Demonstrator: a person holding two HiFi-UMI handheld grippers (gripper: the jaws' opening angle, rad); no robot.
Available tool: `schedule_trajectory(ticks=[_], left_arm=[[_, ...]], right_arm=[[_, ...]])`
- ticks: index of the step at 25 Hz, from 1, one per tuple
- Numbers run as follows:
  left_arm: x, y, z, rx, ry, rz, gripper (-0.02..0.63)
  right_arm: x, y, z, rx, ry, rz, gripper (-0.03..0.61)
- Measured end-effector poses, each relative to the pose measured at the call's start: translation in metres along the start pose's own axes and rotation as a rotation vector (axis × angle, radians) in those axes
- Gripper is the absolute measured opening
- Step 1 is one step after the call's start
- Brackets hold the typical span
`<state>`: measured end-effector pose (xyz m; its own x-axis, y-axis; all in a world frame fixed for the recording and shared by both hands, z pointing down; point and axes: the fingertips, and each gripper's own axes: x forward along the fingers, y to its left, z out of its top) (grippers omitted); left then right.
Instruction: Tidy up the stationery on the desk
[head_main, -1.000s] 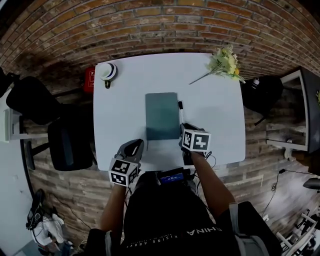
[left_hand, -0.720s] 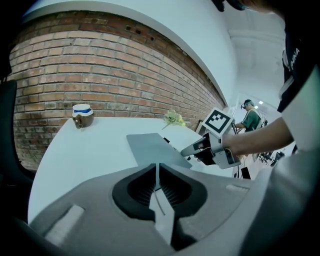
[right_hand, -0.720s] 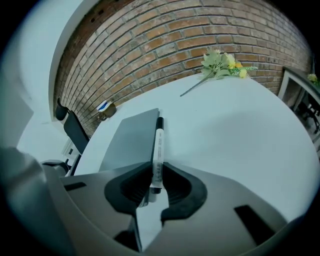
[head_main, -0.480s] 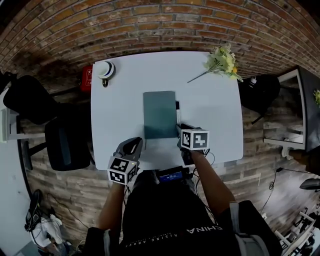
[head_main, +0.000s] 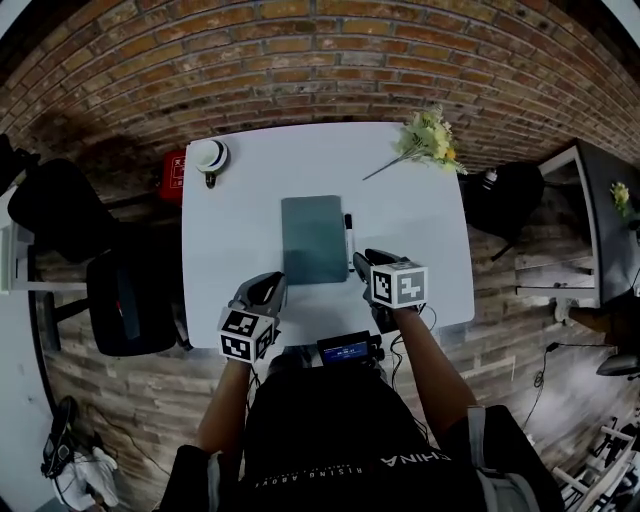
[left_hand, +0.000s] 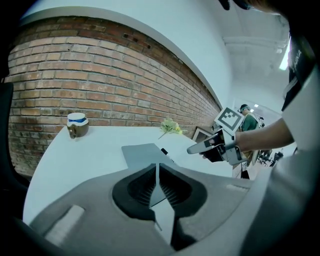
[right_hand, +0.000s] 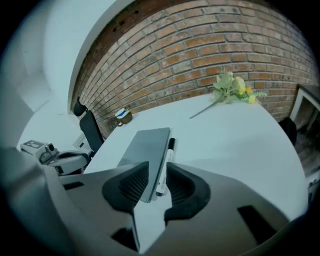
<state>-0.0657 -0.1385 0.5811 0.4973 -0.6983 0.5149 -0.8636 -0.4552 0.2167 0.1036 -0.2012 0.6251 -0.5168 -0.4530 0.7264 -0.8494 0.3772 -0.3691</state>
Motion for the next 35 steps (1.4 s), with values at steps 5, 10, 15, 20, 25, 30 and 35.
schedule_trajectory(ticks=[5, 10, 15, 20, 25, 30, 35], left_arm=[[0.006, -0.013, 0.017, 0.019, -0.037, -0.03, 0.031], [0.011, -0.028, 0.029, 0.032, -0.064, -0.056, 0.029], [0.012, -0.042, 0.03, 0.038, -0.069, -0.061, 0.023], [0.011, -0.048, 0.029, 0.026, -0.066, -0.034, 0.018], [0.015, -0.067, 0.022, -0.003, -0.064, -0.013, 0.011], [0.013, -0.09, 0.006, -0.039, -0.062, 0.029, 0.011], [0.003, -0.109, -0.022, -0.048, -0.03, 0.037, 0.011]], right_arm=[[-0.03, 0.023, 0.029, -0.166, -0.119, 0.047, 0.041], [-0.049, 0.049, 0.04, -0.322, -0.183, 0.066, 0.009], [-0.053, 0.053, 0.025, -0.335, -0.161, 0.091, 0.009], [-0.059, 0.048, 0.021, -0.342, -0.159, 0.117, 0.009], [-0.067, 0.034, 0.017, -0.358, -0.154, 0.148, 0.009], [-0.068, 0.016, 0.004, -0.383, -0.123, 0.17, 0.009], [-0.078, 0.008, -0.01, -0.382, -0.122, 0.161, 0.009]])
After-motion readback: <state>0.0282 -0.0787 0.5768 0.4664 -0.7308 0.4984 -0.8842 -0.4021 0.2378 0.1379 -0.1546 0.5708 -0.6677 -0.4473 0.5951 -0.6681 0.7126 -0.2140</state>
